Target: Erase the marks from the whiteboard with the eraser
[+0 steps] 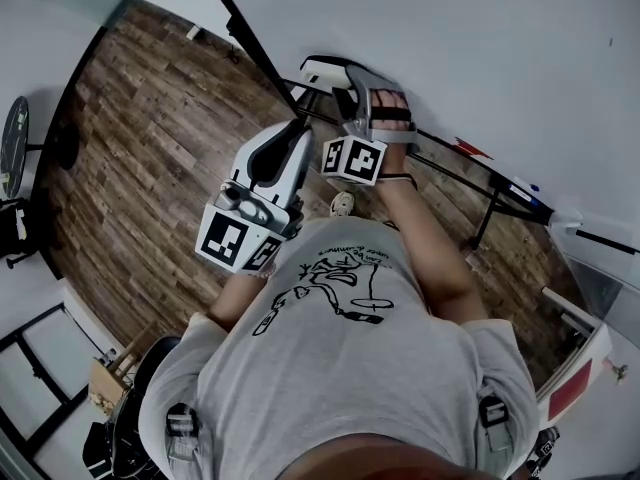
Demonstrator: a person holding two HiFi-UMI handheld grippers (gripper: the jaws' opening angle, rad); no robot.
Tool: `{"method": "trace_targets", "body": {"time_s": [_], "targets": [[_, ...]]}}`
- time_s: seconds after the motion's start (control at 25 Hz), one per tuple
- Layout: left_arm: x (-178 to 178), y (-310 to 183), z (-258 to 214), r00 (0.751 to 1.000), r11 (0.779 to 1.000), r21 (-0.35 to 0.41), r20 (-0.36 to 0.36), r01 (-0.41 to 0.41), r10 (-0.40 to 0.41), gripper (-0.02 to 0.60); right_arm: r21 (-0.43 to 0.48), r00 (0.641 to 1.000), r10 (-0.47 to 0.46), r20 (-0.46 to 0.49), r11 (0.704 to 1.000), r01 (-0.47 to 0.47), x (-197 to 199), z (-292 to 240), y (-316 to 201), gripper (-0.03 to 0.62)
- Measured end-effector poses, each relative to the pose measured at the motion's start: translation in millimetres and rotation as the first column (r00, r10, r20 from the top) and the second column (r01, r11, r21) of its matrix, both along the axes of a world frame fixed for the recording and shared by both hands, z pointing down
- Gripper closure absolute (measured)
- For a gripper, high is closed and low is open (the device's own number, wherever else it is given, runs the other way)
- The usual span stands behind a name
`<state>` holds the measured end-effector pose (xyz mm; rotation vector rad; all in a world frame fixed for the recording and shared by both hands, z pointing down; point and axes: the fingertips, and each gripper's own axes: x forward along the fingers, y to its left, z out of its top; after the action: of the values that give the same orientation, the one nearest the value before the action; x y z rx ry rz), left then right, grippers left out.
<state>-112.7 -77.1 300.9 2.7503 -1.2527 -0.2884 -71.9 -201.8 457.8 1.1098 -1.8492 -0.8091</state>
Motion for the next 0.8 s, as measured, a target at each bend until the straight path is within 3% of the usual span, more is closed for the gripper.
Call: {"method": "trace_targets", "body": {"time_s": [0.4, 0.8], "targets": [[41.3, 23.2, -8.5, 0.998, 0.998, 0.015, 0.008, -0.068, 0.068, 0.52, -0.088, 0.963, 0.009, 0.27, 0.996, 0.016, 53.1, -21.6, 55.4, 0.354], [91.5, 48.5, -12.8, 0.99, 0.99, 0.018, 0.012, -0.14, 0.14, 0.52, -0.114, 0.834, 0.092, 0.544, 0.993, -0.034, 128.3, -65.0, 114.0, 0.355]]}}
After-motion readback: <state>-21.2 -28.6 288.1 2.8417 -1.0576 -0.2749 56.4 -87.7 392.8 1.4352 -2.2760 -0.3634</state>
